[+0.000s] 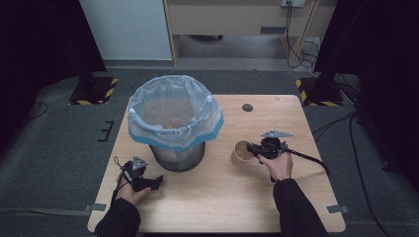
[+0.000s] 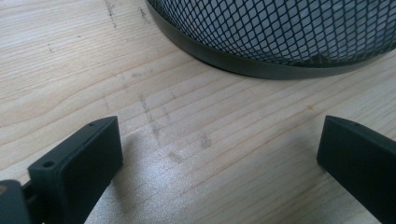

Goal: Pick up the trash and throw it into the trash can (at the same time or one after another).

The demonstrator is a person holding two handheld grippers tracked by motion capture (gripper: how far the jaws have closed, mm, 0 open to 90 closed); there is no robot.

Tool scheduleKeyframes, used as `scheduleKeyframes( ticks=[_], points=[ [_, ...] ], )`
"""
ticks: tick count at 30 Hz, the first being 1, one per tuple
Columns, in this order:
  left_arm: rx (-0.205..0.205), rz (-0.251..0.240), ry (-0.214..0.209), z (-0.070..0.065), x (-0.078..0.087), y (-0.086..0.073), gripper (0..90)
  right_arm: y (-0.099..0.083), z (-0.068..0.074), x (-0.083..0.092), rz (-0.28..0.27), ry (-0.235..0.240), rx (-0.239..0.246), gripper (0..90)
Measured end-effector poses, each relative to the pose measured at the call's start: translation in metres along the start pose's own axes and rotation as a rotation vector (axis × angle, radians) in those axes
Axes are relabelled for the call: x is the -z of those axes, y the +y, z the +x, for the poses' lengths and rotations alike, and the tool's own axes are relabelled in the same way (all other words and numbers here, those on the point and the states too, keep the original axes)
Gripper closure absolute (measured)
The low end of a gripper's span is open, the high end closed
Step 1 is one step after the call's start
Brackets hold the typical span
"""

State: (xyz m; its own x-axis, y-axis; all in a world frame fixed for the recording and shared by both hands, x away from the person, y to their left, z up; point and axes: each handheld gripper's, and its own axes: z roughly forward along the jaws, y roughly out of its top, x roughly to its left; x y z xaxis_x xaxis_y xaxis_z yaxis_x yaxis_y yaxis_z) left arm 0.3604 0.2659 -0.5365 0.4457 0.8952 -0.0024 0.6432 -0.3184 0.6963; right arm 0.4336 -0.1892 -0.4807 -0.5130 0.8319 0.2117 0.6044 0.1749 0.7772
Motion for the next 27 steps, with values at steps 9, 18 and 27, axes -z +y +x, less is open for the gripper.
scheduleKeyframes(
  ticks=[9,18,27],
  points=[
    [0.000,0.000,0.000,0.000,0.000,0.000,0.0,0.014,-0.009,0.022,-0.114,0.007,-0.037,84.1],
    [0.000,0.000,0.000,0.000,0.000,0.000,0.0,0.033,-0.007,0.050,-0.231,0.039,-0.058,84.1],
    [0.000,0.000,0.000,0.000,0.000,0.000,0.0,0.046,-0.007,0.075,-0.342,0.058,-0.077,84.1]
  ],
)
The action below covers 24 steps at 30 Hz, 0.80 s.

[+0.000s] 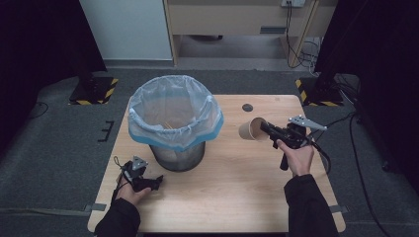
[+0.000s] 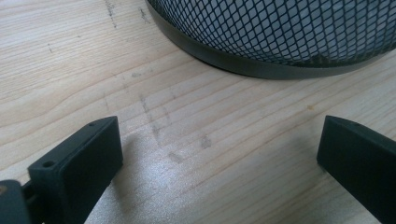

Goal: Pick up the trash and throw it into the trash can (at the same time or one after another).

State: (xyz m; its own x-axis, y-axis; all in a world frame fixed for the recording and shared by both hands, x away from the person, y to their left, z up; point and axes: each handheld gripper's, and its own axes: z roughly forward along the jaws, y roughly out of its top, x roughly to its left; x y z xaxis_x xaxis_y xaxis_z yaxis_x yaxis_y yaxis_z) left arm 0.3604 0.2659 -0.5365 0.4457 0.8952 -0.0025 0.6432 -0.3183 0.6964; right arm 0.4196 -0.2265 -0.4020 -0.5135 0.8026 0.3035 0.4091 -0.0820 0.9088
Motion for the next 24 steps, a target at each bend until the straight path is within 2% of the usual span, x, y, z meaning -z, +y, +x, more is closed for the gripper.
scheduleKeyframes(
  ticks=[20,24],
  points=[
    [0.000,0.000,0.000,0.000,0.000,0.000,0.0,0.030,0.007,0.031,-0.172,0.030,-0.015,84.1],
    [0.000,0.000,0.000,0.000,0.000,0.000,0.0,0.036,0.011,0.035,-0.200,0.052,-0.020,84.1]
  ],
)
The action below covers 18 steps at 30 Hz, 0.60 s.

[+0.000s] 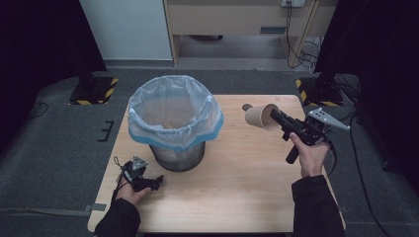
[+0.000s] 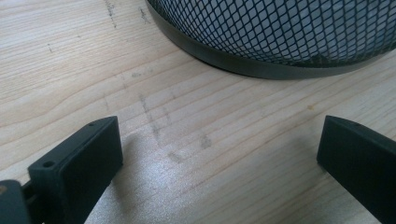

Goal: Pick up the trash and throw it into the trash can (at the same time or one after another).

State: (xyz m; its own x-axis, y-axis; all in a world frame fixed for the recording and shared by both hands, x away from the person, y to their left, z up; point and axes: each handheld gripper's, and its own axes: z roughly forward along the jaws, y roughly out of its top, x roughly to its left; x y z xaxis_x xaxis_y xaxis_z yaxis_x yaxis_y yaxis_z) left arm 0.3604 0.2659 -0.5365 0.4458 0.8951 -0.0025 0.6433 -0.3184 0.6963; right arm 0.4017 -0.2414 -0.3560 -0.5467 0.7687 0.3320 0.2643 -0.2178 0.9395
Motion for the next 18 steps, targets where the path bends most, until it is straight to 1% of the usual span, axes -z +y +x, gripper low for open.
scheduleKeyframes(
  ticks=[6,10,14,18],
  points=[
    [0.000,0.000,0.000,0.000,0.000,0.000,0.0,0.009,0.009,0.004,-0.044,0.025,0.007,84.1],
    [0.000,0.000,0.000,0.000,0.000,0.000,0.0,0.014,0.017,0.002,-0.057,0.040,0.021,84.1],
    [0.000,0.000,0.000,0.000,0.000,0.000,0.0,0.022,0.027,0.000,-0.093,0.065,0.024,84.1],
    [0.000,0.000,0.000,0.000,0.000,0.000,0.0,0.028,0.036,-0.002,-0.113,0.086,0.028,84.1]
  ],
)
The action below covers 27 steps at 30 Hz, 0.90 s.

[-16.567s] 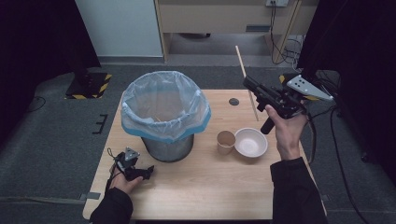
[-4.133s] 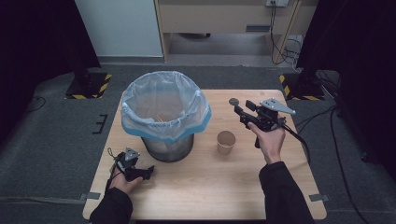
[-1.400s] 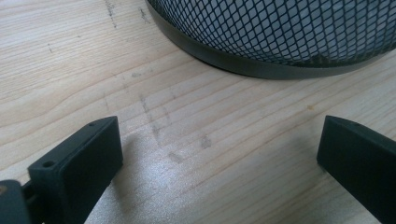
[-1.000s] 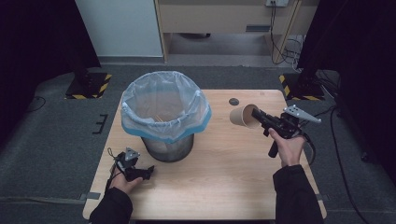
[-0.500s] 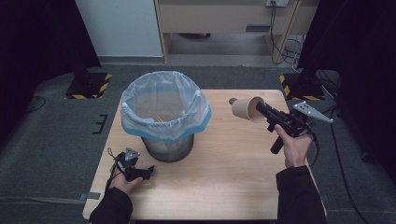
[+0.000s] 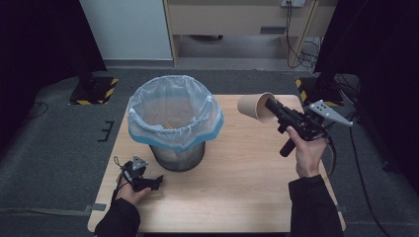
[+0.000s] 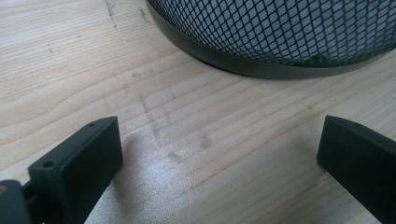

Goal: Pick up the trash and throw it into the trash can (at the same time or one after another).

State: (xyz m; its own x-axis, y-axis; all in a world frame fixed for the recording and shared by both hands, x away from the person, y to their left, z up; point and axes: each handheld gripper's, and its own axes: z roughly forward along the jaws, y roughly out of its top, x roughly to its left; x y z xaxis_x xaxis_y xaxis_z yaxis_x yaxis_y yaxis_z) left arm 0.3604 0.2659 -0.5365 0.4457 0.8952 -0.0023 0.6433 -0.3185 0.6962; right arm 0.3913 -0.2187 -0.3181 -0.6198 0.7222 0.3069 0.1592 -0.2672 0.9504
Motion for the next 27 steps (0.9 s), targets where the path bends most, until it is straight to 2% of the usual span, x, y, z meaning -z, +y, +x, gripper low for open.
scheduleKeyframes(
  ticks=[6,13,18,27],
  points=[
    [0.000,0.000,0.000,0.000,0.000,0.000,0.0,0.014,0.018,-0.013,-0.031,0.040,0.007,84.1],
    [0.000,0.000,0.000,0.000,0.000,0.000,0.0,0.022,0.044,-0.038,-0.047,0.098,0.014,84.1],
    [0.000,0.000,0.000,0.000,0.000,0.000,0.0,0.021,0.061,-0.059,-0.042,0.132,0.015,84.0],
    [0.001,-0.002,0.001,0.000,0.000,0.000,0.0,0.012,0.084,-0.096,-0.012,0.159,0.019,83.8]
  ],
)
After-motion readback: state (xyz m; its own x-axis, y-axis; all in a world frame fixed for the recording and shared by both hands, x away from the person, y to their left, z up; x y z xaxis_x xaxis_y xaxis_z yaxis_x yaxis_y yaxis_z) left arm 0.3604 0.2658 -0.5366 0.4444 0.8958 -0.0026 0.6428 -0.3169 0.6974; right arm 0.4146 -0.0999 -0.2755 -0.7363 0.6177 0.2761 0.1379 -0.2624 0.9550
